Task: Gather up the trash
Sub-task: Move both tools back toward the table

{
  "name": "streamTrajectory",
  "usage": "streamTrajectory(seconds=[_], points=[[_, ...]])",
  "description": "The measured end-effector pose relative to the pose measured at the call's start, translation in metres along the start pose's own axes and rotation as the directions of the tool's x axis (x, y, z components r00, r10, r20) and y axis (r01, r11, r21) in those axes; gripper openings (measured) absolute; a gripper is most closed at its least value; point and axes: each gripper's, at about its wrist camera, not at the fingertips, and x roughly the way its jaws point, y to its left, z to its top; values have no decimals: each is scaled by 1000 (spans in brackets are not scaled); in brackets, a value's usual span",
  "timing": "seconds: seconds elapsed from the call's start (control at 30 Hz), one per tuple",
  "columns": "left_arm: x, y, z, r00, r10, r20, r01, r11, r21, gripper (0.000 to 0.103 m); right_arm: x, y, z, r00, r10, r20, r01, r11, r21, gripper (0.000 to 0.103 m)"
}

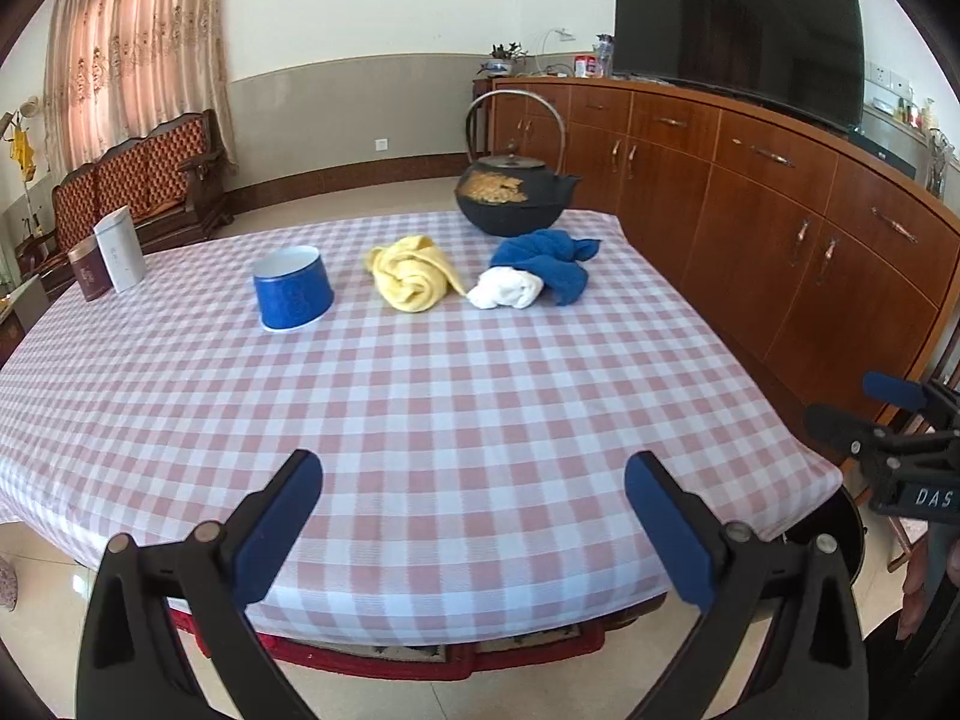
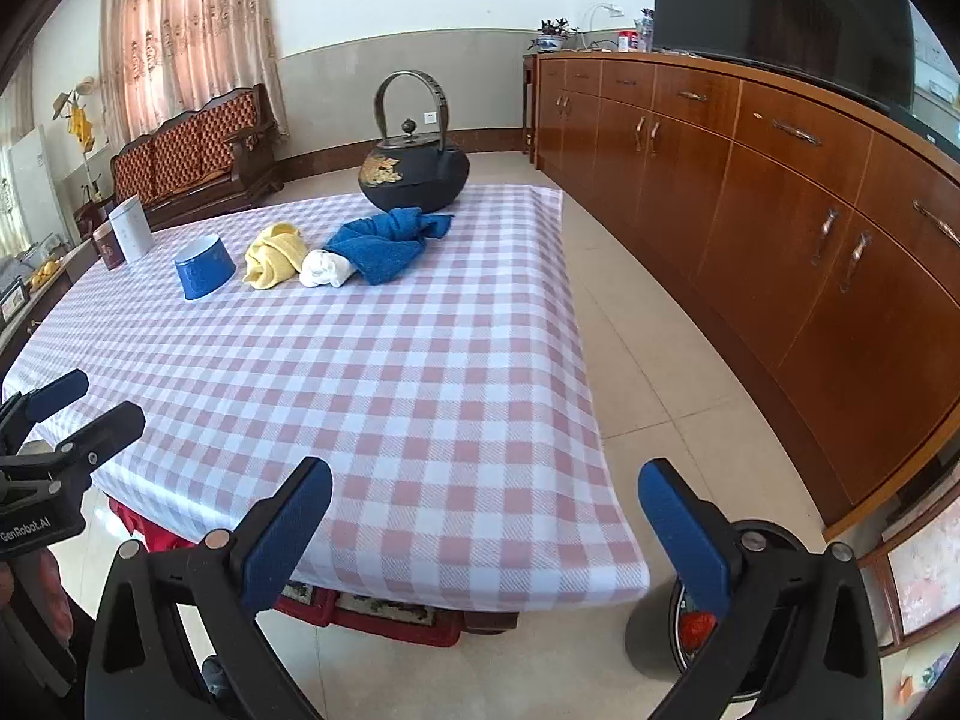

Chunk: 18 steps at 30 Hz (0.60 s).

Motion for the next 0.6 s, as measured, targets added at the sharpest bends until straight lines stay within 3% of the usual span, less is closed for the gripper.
streamTrajectory(seconds=[0.3,0.37,0.6], points=[[22,64,6,997,83,2,-83,995,-58,101,43,58,44,995,96,20,-95,993,-73,102],[29,75,10,995,100,2,-99,993,-63,101,56,73,53,993,120,17,-118,989,-87,93],[64,109,30,992,124,-30,-127,988,-88,101,108,109,83,984,175,-42,-178,980,-85,82]])
